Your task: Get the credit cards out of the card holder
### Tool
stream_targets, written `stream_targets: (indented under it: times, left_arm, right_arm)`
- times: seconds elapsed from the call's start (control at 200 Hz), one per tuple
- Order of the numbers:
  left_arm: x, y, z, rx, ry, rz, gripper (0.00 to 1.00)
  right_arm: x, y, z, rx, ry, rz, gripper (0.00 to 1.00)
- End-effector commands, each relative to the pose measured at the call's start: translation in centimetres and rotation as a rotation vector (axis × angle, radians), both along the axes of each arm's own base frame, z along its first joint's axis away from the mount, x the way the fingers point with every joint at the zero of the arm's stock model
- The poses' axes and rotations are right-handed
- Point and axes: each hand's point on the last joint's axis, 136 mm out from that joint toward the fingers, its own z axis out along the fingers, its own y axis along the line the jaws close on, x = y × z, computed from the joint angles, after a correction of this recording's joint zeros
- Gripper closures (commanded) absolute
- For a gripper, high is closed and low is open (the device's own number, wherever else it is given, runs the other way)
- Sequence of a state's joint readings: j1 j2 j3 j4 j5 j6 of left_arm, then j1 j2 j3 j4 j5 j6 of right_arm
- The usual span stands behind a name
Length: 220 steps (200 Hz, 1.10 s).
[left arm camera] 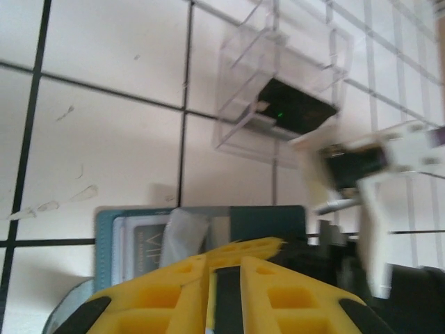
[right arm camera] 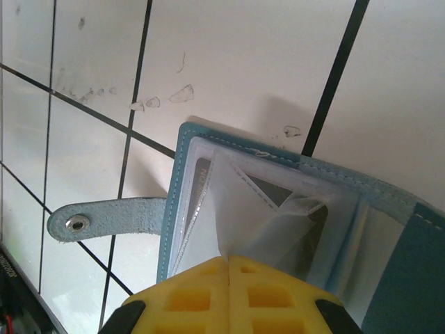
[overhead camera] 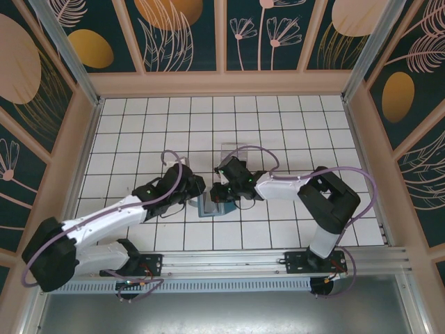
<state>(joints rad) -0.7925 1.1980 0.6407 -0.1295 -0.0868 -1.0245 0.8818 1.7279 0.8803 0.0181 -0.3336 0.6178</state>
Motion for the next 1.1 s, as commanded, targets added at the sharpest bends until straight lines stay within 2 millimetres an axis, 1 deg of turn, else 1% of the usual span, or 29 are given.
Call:
stream_targets:
  times: [0.0, 0.065, 0.235, 0.345, 0.42, 0.545, 0.856, 0.961, 1.096]
  left_arm:
    - [0.4, 0.4, -1.8, 0.006, 0.063, 0.034, 0.81]
    - [0.5, 0.5, -2.9, 0.008, 0.093, 0.037, 0.81]
    - [0.6, 0.3, -4.8, 0.039, 0.151, 0.017, 0.81]
    - [0.7, -0.2, -5.6, 0.048, 0.174, -0.005, 0.82]
    - [0.8, -0.8, -5.9, 0.055, 0.185, -0.03, 0.82]
    - [0.7, -0.9, -6.3, 0.073, 0.205, -0.044, 0.82]
    - [0.1, -0.4, -7.9, 0.128, 0.266, -0.049, 0.83]
    - [0.0, -0.6, -8.0, 0.13, 0.272, -0.067, 0.84]
    - [0.1, -1.0, -7.5, 0.139, 0.266, -0.099, 0.84]
  right_arm:
    - [0.2, 0.0, 1.6, 0.087, -0.001, -0.011, 0.99]
    - [0.3, -0.3, 1.4, 0.093, 0.003, -0.015, 0.99]
    - [0.2, -0.6, 1.2, 0.115, 0.017, -0.008, 0.99]
    - [0.1, -0.6, 1.3, 0.139, 0.027, -0.005, 0.99]
    - [-0.1, -0.6, 1.0, 0.144, 0.033, -0.002, 0.99]
    - [-0.3, -0.6, 1.1, 0.163, 0.033, -0.003, 0.99]
    - [-0.6, -0.8, 1.6, 0.197, 0.025, 0.003, 0.98]
    - [-0.7, -0.9, 1.8, 0.202, 0.018, 0.003, 0.98]
    - [-0.8, -0.9, 1.9, 0.204, 0.017, 0.008, 0.98]
